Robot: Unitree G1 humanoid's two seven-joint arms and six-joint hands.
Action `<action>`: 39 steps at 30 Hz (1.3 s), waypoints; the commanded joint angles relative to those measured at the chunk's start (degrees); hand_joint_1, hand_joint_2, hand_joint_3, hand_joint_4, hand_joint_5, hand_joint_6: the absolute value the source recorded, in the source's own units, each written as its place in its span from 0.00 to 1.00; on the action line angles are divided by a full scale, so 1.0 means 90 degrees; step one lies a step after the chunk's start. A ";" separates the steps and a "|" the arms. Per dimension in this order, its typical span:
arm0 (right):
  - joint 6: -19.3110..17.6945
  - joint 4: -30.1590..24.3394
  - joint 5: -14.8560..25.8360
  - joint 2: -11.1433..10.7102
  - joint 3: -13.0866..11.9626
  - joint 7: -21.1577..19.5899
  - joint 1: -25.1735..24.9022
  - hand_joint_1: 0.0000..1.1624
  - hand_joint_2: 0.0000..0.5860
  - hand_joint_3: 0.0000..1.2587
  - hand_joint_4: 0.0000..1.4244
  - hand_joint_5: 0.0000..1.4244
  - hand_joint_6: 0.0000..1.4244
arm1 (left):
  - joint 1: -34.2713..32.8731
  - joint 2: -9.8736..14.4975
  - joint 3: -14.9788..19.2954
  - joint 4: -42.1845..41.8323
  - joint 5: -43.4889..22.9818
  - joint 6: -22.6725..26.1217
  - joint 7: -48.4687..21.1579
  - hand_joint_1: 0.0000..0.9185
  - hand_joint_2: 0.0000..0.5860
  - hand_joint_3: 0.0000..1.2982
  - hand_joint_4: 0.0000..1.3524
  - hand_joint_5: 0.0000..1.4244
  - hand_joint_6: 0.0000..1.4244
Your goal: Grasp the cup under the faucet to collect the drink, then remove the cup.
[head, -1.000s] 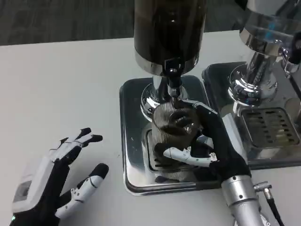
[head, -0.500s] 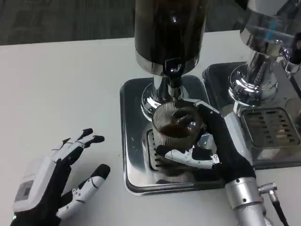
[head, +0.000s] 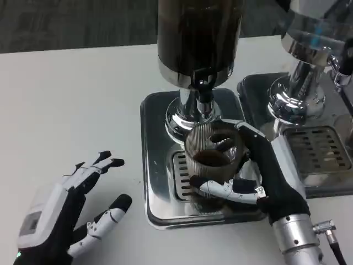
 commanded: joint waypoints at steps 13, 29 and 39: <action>0.0104 -0.1792 0.0497 -0.0231 -0.0040 0.0844 0.0870 0.93 0.31 0.39 0.38 0.52 0.72 | 0.0174 0.0412 -0.0101 -0.0798 0.0520 0.0295 -0.0017 0.00 0.33 0.16 0.01 0.14 0.06; 0.0141 -0.3173 0.0625 -0.0558 0.0001 0.1639 0.1519 0.93 0.28 0.41 0.41 0.56 0.75 | 0.1023 0.1190 0.0138 -0.1877 0.0609 0.0558 -0.0583 0.00 0.27 0.07 0.00 0.05 0.00; 0.0326 -0.4047 0.0833 -0.0699 -0.0053 0.2028 0.2080 0.92 0.28 0.42 0.42 0.56 0.76 | 0.1634 0.1301 0.0335 -0.2529 0.0663 0.0721 -0.0769 0.00 0.25 0.05 0.00 0.02 0.00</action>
